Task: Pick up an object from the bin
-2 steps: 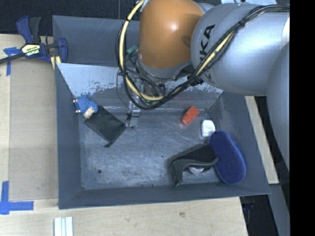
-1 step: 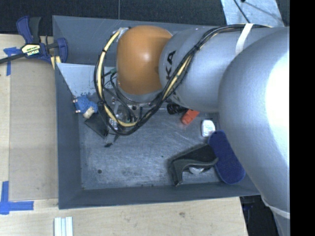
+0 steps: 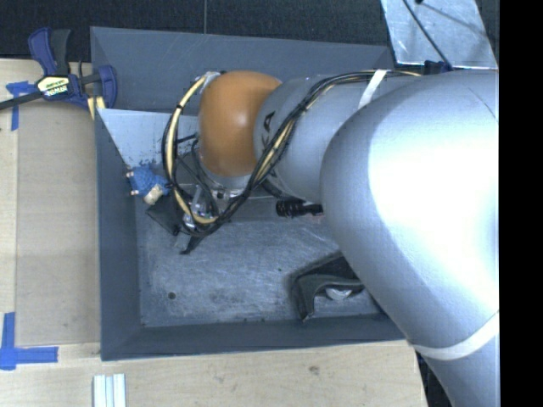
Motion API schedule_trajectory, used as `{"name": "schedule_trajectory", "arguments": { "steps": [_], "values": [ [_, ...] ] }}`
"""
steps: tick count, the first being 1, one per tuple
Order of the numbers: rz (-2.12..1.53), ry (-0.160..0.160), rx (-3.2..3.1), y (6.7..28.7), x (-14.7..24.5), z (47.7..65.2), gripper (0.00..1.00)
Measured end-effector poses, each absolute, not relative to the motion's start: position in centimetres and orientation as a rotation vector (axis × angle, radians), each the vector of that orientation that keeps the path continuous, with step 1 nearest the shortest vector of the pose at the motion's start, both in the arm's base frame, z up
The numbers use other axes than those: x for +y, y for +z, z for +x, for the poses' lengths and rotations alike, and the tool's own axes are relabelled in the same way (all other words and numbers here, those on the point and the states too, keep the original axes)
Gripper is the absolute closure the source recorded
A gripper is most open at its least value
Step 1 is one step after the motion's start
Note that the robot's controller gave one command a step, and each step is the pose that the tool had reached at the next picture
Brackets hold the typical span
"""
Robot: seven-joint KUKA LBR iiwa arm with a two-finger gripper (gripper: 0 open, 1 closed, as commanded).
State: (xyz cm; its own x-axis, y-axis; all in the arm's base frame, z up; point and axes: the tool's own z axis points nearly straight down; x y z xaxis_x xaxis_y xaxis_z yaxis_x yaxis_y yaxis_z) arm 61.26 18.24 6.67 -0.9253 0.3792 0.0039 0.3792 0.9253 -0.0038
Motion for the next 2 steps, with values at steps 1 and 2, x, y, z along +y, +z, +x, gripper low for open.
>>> {"name": "schedule_trajectory", "arguments": {
  "steps": [1,2],
  "values": [
    [-0.607,0.0,-3.084,7.1,18.3,61.4,1.0],
    [-0.578,-0.006,-3.096,22.3,15.1,53.9,1.0]
  ]
}}
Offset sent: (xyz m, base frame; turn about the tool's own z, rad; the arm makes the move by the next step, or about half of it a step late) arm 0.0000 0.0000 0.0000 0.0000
